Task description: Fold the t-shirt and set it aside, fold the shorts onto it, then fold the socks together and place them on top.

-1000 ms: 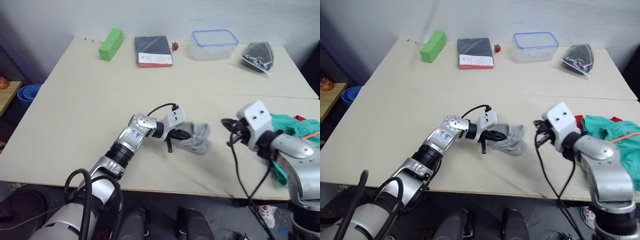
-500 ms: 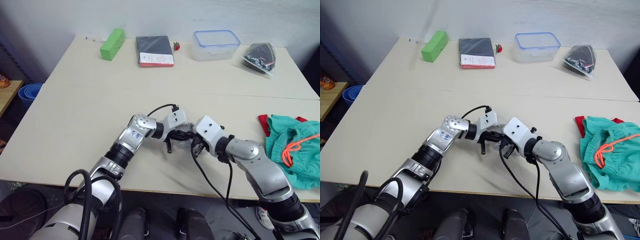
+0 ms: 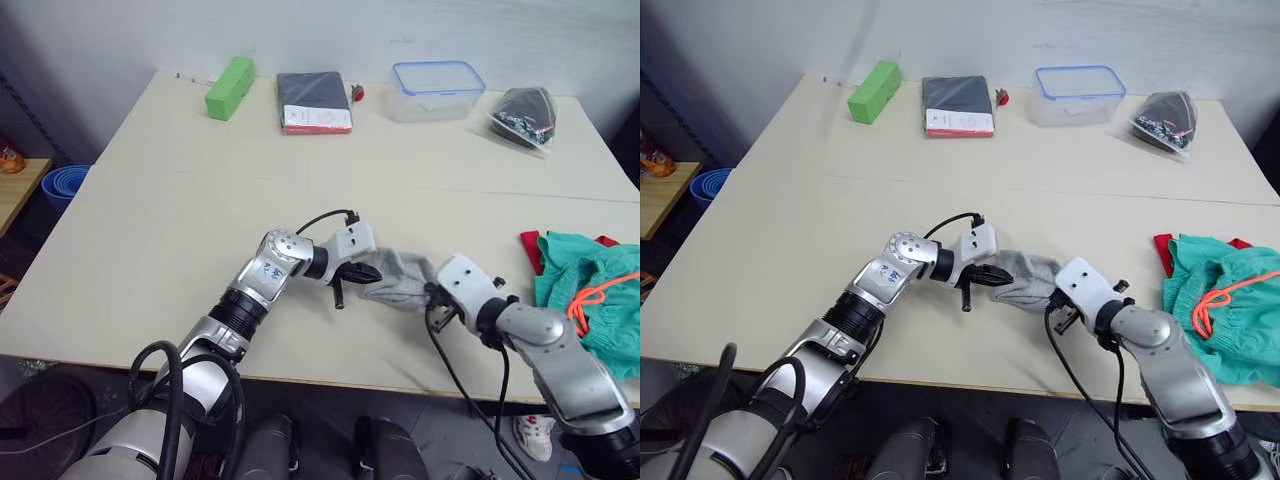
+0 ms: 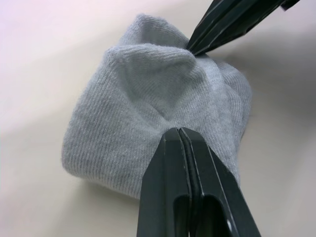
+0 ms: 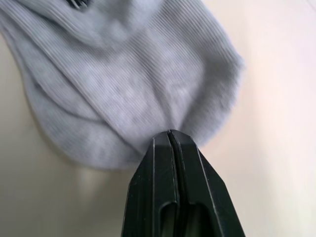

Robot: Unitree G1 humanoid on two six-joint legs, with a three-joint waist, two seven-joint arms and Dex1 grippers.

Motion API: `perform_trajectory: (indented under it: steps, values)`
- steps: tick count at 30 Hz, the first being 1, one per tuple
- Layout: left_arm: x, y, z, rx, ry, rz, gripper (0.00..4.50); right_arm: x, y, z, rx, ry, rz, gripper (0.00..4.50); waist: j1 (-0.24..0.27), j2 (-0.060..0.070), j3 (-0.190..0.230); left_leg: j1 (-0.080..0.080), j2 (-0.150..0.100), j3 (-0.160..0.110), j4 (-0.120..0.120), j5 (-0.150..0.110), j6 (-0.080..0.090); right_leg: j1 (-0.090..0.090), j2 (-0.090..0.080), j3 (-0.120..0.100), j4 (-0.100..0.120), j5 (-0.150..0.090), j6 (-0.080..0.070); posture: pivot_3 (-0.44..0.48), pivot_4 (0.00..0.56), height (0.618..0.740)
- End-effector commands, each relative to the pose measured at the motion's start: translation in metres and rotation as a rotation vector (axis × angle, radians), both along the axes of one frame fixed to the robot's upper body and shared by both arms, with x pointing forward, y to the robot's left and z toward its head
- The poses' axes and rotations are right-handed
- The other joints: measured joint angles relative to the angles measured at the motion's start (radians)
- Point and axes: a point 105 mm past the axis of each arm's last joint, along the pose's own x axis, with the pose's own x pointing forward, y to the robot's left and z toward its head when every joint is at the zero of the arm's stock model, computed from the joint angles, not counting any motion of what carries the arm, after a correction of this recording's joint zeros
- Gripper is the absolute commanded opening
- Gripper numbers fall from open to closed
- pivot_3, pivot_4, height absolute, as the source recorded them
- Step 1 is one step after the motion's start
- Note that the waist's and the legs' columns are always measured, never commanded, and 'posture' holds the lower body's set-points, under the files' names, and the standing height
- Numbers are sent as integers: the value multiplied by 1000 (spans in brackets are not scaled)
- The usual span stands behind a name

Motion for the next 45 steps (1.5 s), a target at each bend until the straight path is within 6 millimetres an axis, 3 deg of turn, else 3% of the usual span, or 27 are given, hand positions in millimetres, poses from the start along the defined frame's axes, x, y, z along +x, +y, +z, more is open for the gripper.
perform_trajectory:
  steps: [1,6,9,13,21,27,37,41,45]
  values:
    - [-5,-3,-5,11,-4,-25,12,-11,4,36,220,-57,-16,0,0,0,0,0,0,0,0,0,0,0,0,0,0,0,0,0,150,740]
    - [-8,-9,-3,5,-14,-51,12,-45,-8,28,429,132,-61,0,7,0,0,-1,0,-2,0,-1,1,0,-1,0,2,0,0,0,150,740]
    - [-9,-11,-2,6,-19,-65,0,-56,-15,17,573,245,-116,545,2,0,0,-1,0,-2,0,-1,2,0,-1,2,1,0,0,0,150,740]
    - [-9,-12,-3,16,-26,-83,0,-64,-16,-2,772,398,-160,1898,-1,0,0,-1,0,-2,-1,-1,2,0,-1,4,0,0,0,0,150,740]
    - [-7,-11,1,26,-41,-88,0,-31,-1,-23,1094,510,-221,4474,-5,1,-1,0,0,0,-1,-1,1,-2,-1,10,3,0,0,0,150,740]
    - [-7,-9,2,41,-58,-93,0,-7,27,-28,1193,621,-192,4474,-31,1,-1,2,0,0,-2,-1,0,-1,-1,11,3,0,0,0,150,740]
    - [-4,-7,6,51,-75,-88,0,15,70,-32,1129,774,-107,4474,-65,2,-4,3,2,1,-3,0,-2,-2,1,12,7,0,-1,0,150,740]
    - [-4,-5,6,51,-78,-85,0,22,77,-36,1103,800,-110,4474,-70,2,-5,3,2,2,-3,0,-3,-2,2,13,8,-1,-1,0,150,740]
    - [-5,-3,7,49,-80,-83,0,29,76,-46,1089,807,-166,3480,-77,2,-8,4,3,2,-3,0,-3,-2,2,13,9,-1,-1,0,150,740]
